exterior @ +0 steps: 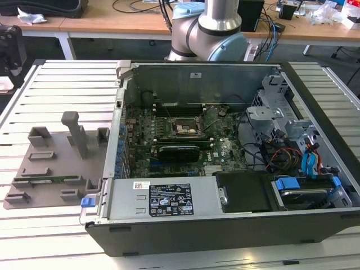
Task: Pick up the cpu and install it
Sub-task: 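Pick up the cpu and move it towards the insertion slot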
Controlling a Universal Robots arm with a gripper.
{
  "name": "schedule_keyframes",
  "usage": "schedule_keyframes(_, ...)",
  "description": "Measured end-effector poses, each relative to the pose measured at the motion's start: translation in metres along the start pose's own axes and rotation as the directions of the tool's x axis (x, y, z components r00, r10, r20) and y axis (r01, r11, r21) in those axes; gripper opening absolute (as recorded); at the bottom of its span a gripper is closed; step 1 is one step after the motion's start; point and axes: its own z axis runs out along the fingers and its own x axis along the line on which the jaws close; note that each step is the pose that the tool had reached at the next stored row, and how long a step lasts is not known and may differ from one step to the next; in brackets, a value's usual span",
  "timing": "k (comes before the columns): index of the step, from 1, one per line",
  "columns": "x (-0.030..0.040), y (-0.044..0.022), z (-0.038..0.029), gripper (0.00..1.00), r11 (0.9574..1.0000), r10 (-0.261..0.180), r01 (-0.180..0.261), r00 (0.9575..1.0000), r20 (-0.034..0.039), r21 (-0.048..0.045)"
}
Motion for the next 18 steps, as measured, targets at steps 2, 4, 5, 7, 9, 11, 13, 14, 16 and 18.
schedule_keyframes(2,-0.0091,-0.0006,0.0003,0.55,1.0,0.0,0.0,1.0,-0.0001,-0.0001)
schedule_keyframes(4,-0.0162,-0.0011,0.0006,0.55,1.0,0.0,0.0,1.0,-0.0001,0.0)
schedule_keyframes(5,-0.0198,-0.0014,0.0008,0.55,1.0,0.0,0.0,1.0,0.0,-0.0001)
schedule_keyframes(7,-0.0276,-0.002,0.001,0.55,1.0,0.0,0.0,1.0,-0.0001,0.0)
schedule_keyframes(9,-0.0369,-0.0026,0.0013,0.55,1.0,0.0,0.0,1.0,-0.0001,0.0)
schedule_keyframes(11,-0.0445,-0.0032,0.0016,0.55,1.0,0.0,0.0,1.0,-0.0001,0.0)
schedule_keyframes(13,-0.055,-0.004,0.0018,0.55,1.0,0.0,0.0,1.0,-0.0002,0.0002)
schedule_keyframes(14,-0.0594,-0.0043,0.0021,0.55,1.0,0.0,0.0,1.0,0.0,0.0003)
schedule_keyframes(16,-0.0687,-0.005,0.0022,0.55,1.0,0.0,0.0,1.0,-0.0003,0.0007)
schedule_keyframes(18,-0.0777,-0.0056,0.0026,0.55,1.0,0.0,0.0,1.0,-0.0001,0.0011)
